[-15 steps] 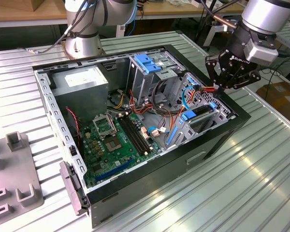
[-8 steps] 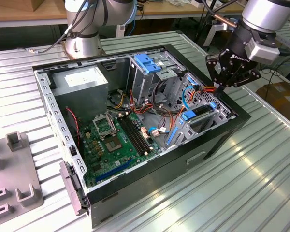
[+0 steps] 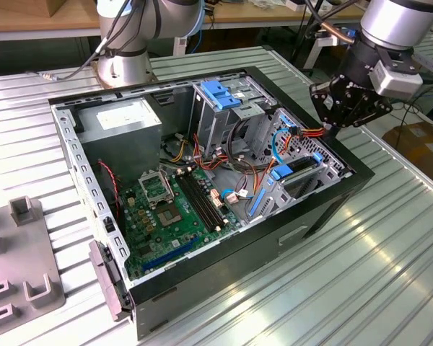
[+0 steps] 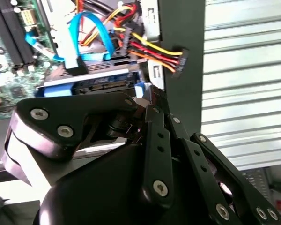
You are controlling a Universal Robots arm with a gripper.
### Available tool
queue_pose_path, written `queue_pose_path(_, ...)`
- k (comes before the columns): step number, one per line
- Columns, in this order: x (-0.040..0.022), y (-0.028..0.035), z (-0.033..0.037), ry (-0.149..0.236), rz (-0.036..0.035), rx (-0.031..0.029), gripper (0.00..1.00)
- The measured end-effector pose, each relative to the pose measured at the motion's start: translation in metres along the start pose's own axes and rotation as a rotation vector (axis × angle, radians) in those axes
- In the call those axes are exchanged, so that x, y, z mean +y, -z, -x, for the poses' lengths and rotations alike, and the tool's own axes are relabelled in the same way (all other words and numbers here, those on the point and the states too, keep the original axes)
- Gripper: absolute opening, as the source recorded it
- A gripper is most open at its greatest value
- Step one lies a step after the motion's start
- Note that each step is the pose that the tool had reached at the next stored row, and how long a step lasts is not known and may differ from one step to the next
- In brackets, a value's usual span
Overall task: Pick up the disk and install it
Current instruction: 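Insert the first disk wire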
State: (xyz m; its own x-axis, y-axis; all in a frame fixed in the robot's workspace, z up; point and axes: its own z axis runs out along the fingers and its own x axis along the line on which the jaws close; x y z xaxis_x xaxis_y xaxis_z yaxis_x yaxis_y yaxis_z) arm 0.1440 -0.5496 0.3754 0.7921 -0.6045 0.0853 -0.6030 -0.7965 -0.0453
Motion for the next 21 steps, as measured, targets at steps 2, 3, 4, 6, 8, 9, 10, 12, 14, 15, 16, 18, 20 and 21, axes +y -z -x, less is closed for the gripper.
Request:
queue_pose_path(2,-0.0005,0.0,-0.0002,0.008,-0.0074,0.0086,0.11)
queue_pose_path(3,-0.0013,0.0001,-0.0001,0.01,-0.0104,0.0123,0.11)
queue_pose_path(4,-0.0022,0.0,0.0002,0.012,-0.0133,0.0156,0.11)
queue_pose_path(6,-0.004,0.0,0.0012,0.022,-0.0159,0.0176,0.11)
queue_pose_path(8,-0.0072,-0.0002,0.0011,0.031,-0.017,0.0171,0.11)
queue_pose_path(9,-0.0089,-0.0003,0.0007,0.034,-0.0172,0.017,0.11)
queue_pose_path(10,-0.0111,-0.0004,0.0002,0.037,-0.0175,0.0169,0.11)
queue_pose_path(12,-0.0173,-0.0008,-0.0007,0.046,-0.0183,0.0164,0.11)
queue_pose_path(14,-0.0212,-0.0009,0.0001,0.051,-0.0188,0.0161,0.11)
queue_pose_path(15,-0.0249,-0.0009,0.0015,0.053,-0.019,0.016,0.11)
queue_pose_path(16,-0.0268,-0.001,0.0023,0.054,-0.0191,0.016,0.11)
queue_pose_path(18,-0.0294,-0.0012,0.0035,0.054,-0.019,0.016,0.17)
queue_pose_path(20,-0.0294,-0.0012,0.0035,0.054,-0.0185,0.0164,0.29)
queue_pose_path(21,-0.0294,-0.0014,0.0035,0.054,-0.0179,0.0168,0.36)
